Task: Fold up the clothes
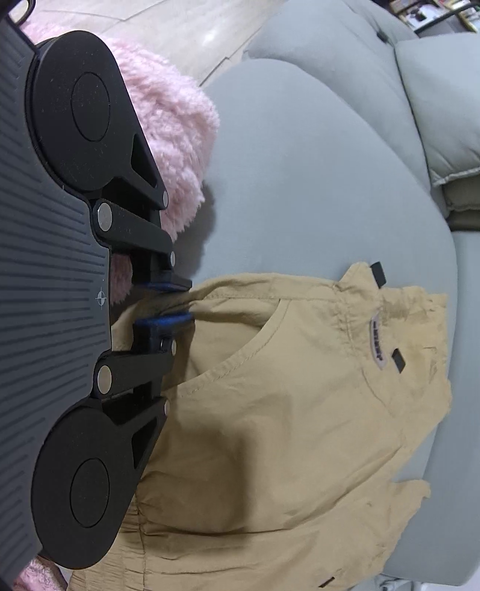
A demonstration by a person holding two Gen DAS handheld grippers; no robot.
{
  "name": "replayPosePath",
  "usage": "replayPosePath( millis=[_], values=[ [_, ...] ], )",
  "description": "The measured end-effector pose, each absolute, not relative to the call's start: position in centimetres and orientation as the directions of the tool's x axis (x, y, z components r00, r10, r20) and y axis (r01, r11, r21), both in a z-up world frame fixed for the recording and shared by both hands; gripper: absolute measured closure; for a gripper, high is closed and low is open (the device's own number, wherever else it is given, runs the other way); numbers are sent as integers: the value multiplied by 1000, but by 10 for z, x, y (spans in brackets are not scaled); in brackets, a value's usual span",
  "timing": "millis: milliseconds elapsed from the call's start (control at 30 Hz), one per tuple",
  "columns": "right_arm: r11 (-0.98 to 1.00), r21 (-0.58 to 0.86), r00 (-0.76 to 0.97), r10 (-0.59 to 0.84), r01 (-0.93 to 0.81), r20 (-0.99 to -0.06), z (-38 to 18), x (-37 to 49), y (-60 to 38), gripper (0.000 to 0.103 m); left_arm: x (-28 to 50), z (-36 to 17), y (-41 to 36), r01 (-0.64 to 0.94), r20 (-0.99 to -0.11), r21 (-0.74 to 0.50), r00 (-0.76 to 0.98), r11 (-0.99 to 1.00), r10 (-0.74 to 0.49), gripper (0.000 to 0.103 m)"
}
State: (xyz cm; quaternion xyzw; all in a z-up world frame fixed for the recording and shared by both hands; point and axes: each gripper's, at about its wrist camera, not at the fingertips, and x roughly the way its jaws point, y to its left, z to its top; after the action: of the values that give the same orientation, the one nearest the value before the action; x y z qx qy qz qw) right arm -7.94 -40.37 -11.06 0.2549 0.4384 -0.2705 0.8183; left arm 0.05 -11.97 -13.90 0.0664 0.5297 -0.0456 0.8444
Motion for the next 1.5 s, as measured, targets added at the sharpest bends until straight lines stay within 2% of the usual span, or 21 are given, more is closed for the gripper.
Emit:
replayPosePath(
  millis=[133, 300, 433, 467, 500, 533, 600, 733, 800, 867, 900, 933, 1000, 1133, 1200, 1233, 1267, 1333, 1400, 1433, 1500],
  values=[
    [700, 278, 591, -252, 658, -766, -93, -101, -409, 35, -12, -123, -104, 120, -873, -3, 484, 993, -61, 69],
    [715, 344, 695, -271, 608, -666, -83, -108, -404, 35, -25, -101, -104, 195, -794, -59, 585, 979, -164, 69],
    [759, 338, 721, -239, 556, -650, -79, -95, -404, 35, -11, -96, -120, 311, -760, -84, 594, 947, -262, 69],
    [782, 338, 731, -209, 524, -649, -79, -86, -403, 38, -4, -96, -125, 337, -756, -96, 587, 937, -289, 70],
    [813, 326, 739, -177, 482, -650, -79, -73, -402, 51, 2, -96, -132, 347, -755, -107, 582, 932, -303, 74],
    [841, 309, 740, -150, 444, -656, -80, -62, -401, 74, 9, -97, -139, 360, -750, -126, 575, 925, -326, 79],
    [898, 265, 736, -91, 352, -671, -83, -35, -399, 92, 28, -100, -159, 393, -732, -140, 578, 909, -362, 81],
    [965, 185, 744, -15, 185, -668, -95, 31, -392, 91, 60, -120, -199, 451, -734, -101, 568, 887, -372, 83],
    [976, 176, 738, 27, 125, -674, -104, 57, -387, 86, 72, -134, -218, 477, -753, -64, 553, 877, -356, 83],
    [978, 191, 708, 76, 85, -702, -118, 77, -382, 86, 85, -147, -237, 503, -771, -28, 539, 864, -339, 83],
    [980, 184, 679, 82, 80, -730, -130, 85, -380, 90, 93, -163, -245, 491, -800, 22, 532, 871, -279, 83],
    [984, 156, 658, 60, 87, -751, -137, 89, -379, 92, 102, -180, -252, 477, -825, 76, 523, 876, -213, 83],
    [988, 16, 603, -79, 151, -794, -159, 92, -383, 98, 106, -190, -243, 460, -810, 82, 547, 884, -209, 83],
    [927, -81, 534, -280, 365, -798, -155, 86, -421, 103, 106, -194, -233, 406, -784, 139, 602, 903, -150, 83],
    [890, -60, 486, -302, 453, -820, -157, 76, -447, 103, 106, -193, -229, 374, -770, 177, 629, 910, -109, 85],
    [875, -50, 474, -307, 481, -825, -156, 73, -455, 103, 109, -190, -222, 319, -770, 168, 634, 933, -78, 87],
    [839, -120, 424, -385, 530, -820, -153, 68, -461, 103, 113, -186, -214, 259, -770, 157, 636, 953, -45, 90],
    [821, -78, 430, -375, 566, -821, -148, 59, -464, 100, 114, -176, -202, 180, -769, 116, 639, 977, -26, 91],
    [820, 54, 503, -296, 569, -812, -136, 48, -461, 87, 111, -164, -196, 173, -773, 48, 631, 984, -73, 88],
    [831, 80, 527, -273, 551, -805, -135, 47, -458, 87, 104, -158, -197, 223, -771, -14, 618, 975, -153, 88],
    [911, 183, 645, -110, 369, -756, -122, 42, -425, 87, 90, -148, -201, 315, -757, -103, 590, 944, -280, 86]
  ],
)
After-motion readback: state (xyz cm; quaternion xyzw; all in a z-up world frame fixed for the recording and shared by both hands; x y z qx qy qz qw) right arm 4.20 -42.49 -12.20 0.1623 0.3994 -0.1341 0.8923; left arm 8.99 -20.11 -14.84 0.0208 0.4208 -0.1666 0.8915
